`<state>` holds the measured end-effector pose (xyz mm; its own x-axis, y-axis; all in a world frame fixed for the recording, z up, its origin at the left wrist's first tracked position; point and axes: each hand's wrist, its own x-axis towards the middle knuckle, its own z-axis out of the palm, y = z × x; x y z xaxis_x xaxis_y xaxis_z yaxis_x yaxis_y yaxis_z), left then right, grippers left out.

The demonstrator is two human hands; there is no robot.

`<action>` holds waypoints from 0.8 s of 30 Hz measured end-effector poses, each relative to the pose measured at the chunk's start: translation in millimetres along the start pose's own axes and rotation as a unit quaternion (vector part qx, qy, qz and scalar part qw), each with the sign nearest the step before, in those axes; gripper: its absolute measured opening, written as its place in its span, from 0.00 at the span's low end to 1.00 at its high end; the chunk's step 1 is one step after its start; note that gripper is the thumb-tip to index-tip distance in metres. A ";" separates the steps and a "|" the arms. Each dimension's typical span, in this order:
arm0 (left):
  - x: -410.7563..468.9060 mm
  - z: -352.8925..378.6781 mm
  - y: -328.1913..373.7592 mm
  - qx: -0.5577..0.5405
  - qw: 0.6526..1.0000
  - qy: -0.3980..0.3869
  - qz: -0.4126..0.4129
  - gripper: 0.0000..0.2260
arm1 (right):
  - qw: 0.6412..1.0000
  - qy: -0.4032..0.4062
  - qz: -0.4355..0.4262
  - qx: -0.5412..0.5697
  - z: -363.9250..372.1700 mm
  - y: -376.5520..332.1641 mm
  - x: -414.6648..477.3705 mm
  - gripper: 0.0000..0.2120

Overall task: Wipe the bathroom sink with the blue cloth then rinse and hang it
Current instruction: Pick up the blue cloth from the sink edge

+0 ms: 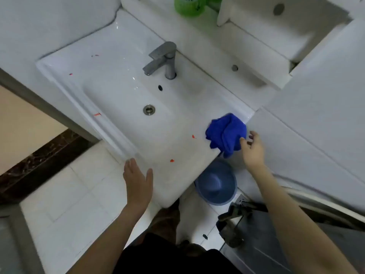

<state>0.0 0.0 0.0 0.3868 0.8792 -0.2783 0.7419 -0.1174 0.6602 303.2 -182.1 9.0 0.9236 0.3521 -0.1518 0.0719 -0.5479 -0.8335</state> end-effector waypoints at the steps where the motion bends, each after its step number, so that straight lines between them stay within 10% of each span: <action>1: 2.1 2.3 -0.9 0.011 1.000 0.009 -0.014 0.29 | 1.000 -0.004 0.013 -0.013 1.1 2.0 10.1 0.23; 14: -1.2 7.8 -27.5 0.074 0.995 0.011 0.072 0.29 | 0.989 -0.041 0.138 0.038 3.4 27.3 48.0 0.13; 24: 0.6 -15.0 -16.3 0.035 0.997 -0.031 0.057 0.21 | 0.999 -0.024 -0.028 0.007 -24.3 -27.5 -32.3 0.06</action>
<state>-20.1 9.4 -0.4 0.5028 0.8278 -0.2488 0.7267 -0.2490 0.6402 280.5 -196.8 49.7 0.8993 0.4176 -0.1301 0.1171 -0.5163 -0.8484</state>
